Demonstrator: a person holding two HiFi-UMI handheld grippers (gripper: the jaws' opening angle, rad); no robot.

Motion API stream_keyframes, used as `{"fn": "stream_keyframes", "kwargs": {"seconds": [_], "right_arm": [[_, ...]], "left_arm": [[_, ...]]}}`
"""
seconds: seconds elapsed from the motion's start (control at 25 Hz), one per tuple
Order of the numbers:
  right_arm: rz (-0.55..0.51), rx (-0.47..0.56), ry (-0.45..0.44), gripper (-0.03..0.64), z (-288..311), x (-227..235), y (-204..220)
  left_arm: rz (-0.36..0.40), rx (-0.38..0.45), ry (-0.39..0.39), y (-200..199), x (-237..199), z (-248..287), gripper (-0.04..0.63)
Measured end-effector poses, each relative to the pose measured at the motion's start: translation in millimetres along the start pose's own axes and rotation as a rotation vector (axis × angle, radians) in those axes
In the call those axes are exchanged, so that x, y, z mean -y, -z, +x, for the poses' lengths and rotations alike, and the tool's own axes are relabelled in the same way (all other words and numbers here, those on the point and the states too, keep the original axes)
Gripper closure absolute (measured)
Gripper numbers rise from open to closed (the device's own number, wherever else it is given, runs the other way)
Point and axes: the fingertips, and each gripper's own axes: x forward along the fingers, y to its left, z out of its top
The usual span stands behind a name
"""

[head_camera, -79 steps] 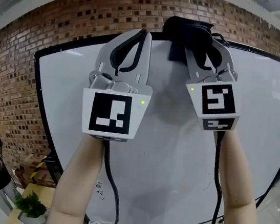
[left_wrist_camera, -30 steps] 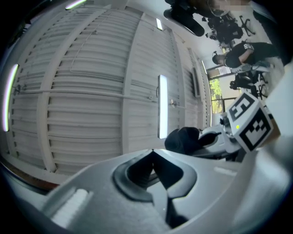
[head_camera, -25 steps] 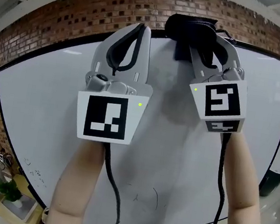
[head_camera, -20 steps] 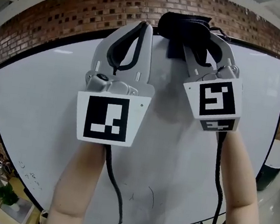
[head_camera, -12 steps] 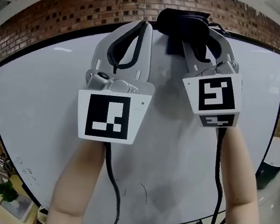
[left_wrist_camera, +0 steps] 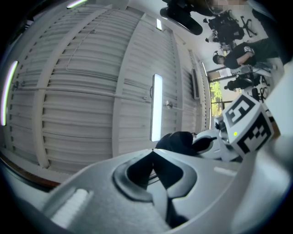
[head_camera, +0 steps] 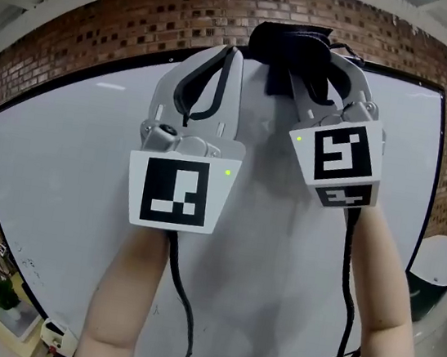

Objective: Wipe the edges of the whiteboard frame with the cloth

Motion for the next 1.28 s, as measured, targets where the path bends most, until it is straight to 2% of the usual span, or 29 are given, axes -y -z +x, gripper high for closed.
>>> {"fn": "stream_keyframes", "kwargs": {"seconds": [0.48, 1.0, 1.28], "right_arm": [[-0.004, 0.003, 0.011, 0.537, -30.4, 68.2, 47.2], [-0.005, -0.014, 0.041, 0.537, -58.3, 130.1, 91.4], [-0.046, -0.026, 0.013, 0.537, -70.4, 144.8, 105.1]], "left_arm": [[-0.047, -0.018, -0.005, 5.2, 69.8, 39.5, 0.591], [-0.044, -0.001, -0.021, 0.8, 120.7, 73.2, 0.591], [-0.026, 0.006, -0.003, -6.4, 153.6, 88.8, 0.591]]}}
